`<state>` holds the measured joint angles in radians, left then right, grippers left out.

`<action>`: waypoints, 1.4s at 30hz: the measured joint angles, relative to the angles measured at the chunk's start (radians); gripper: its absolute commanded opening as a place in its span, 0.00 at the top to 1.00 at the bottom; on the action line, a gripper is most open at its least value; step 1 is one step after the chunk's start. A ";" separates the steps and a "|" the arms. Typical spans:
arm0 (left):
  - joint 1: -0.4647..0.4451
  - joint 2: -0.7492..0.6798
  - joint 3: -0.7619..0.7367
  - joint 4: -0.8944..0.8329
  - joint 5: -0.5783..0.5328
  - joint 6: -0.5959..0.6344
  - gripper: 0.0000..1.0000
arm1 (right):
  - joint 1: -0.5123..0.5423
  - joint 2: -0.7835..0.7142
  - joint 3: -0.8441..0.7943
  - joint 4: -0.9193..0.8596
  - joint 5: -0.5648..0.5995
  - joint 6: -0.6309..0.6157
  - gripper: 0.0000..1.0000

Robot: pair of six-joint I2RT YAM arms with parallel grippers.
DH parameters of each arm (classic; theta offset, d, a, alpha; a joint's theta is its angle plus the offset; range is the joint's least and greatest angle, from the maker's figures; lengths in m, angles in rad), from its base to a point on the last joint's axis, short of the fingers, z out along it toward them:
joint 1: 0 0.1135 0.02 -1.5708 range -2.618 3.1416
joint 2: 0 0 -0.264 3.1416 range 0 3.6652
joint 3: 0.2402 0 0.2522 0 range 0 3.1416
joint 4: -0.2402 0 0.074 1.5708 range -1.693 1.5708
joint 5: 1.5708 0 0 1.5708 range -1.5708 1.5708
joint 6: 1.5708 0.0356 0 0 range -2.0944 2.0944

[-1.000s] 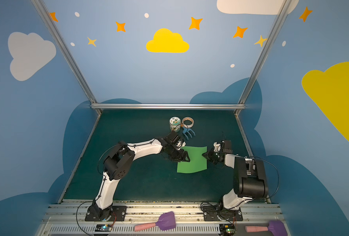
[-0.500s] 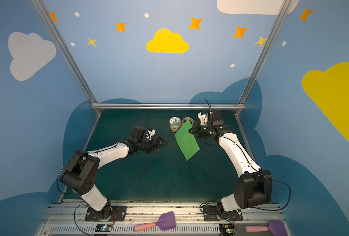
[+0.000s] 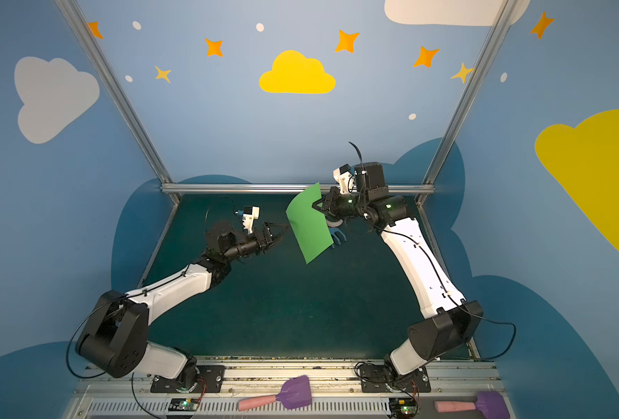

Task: Fold a paper plane with a square sheet of paper (fold left side to right side)
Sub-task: 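Lift the green sheet up with both grippers and hold it upright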

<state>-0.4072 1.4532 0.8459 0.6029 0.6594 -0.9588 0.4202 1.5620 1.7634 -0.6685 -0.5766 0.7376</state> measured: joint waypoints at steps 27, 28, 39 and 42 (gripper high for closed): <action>-0.008 0.206 0.002 0.471 0.048 -0.235 0.32 | -0.088 -0.132 -0.319 0.340 -0.058 0.265 1.00; -0.008 0.208 0.002 0.489 0.051 -0.245 0.35 | -0.096 -0.137 -0.329 0.344 -0.058 0.269 1.00; -0.050 0.285 0.014 0.541 0.058 -0.276 0.35 | -0.125 -0.154 -0.369 0.373 -0.074 0.288 1.00; -0.066 0.328 0.037 0.570 0.060 -0.294 0.36 | -0.121 -0.154 -0.350 0.370 -0.079 0.290 1.00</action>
<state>-0.4732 1.7809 0.8825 1.1728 0.7189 -1.2526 0.2993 1.4075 1.4136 -0.2981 -0.6552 1.0279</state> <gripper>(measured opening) 0.652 0.047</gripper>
